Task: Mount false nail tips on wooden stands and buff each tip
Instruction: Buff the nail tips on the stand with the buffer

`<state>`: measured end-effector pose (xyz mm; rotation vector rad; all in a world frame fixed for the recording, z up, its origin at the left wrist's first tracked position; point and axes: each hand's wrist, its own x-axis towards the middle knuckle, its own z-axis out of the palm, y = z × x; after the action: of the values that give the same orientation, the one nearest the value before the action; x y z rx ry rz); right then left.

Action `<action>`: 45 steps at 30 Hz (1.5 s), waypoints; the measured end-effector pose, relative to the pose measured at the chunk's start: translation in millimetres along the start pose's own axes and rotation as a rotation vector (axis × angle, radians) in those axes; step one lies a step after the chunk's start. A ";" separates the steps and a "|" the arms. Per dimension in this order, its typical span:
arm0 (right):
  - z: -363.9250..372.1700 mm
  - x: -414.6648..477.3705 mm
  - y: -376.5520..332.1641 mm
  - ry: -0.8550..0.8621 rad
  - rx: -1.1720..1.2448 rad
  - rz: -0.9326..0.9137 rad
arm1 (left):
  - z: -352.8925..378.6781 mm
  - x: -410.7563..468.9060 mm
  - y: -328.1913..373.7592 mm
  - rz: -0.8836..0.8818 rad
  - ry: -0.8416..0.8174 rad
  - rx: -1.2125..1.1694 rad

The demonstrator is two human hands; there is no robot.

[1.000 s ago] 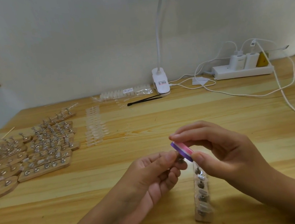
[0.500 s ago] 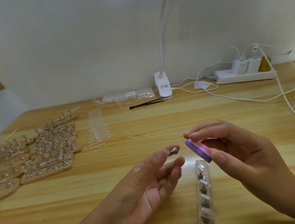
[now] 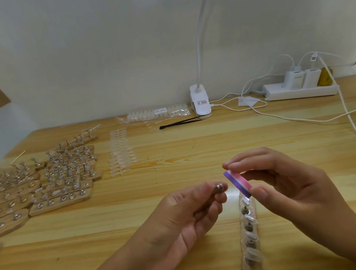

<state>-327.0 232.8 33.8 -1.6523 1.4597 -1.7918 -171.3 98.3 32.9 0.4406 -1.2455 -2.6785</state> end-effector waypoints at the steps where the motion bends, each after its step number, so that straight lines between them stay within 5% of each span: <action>1: 0.2 -0.6 0.2 -0.016 -0.012 0.002 | 0.5 0.3 -1.5 0.002 0.001 0.042; 18: 4.2 4.2 5.8 -0.128 0.020 0.060 | 10.1 -3.3 -9.2 -0.049 -0.032 0.180; 45: 3.7 3.7 3.3 -0.033 -0.091 -0.045 | 8.1 2.4 -1.7 0.034 0.044 0.087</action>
<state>-326.2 226.7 32.5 -1.7640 1.5225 -1.7362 -176.2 104.5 36.0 0.4829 -1.3478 -2.5795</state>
